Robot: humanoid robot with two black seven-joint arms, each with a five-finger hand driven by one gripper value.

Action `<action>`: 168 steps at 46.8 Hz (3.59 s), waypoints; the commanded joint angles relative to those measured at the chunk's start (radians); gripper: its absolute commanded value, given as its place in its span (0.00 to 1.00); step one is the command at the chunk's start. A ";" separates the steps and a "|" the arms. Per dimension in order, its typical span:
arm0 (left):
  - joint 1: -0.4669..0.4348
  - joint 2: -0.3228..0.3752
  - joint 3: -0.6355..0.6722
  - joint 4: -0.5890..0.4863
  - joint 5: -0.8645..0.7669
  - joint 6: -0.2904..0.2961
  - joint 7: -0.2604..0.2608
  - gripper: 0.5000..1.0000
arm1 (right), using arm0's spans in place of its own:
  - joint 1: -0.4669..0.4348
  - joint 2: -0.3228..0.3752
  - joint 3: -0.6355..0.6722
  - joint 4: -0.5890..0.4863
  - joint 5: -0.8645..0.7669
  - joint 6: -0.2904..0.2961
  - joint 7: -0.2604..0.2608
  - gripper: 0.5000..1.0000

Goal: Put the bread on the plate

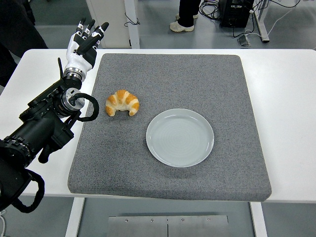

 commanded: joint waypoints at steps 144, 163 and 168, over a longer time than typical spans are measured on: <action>-0.371 0.437 0.900 -0.606 0.859 0.021 0.240 0.89 | 0.000 0.000 0.000 0.000 0.000 0.000 0.000 1.00; -0.370 0.456 0.963 -0.670 0.948 0.032 0.248 0.89 | 0.000 0.000 0.000 0.000 0.000 0.000 0.000 1.00; -0.368 0.459 0.977 -0.677 0.968 0.069 0.258 0.89 | 0.000 0.000 0.000 0.000 0.000 0.000 0.000 1.00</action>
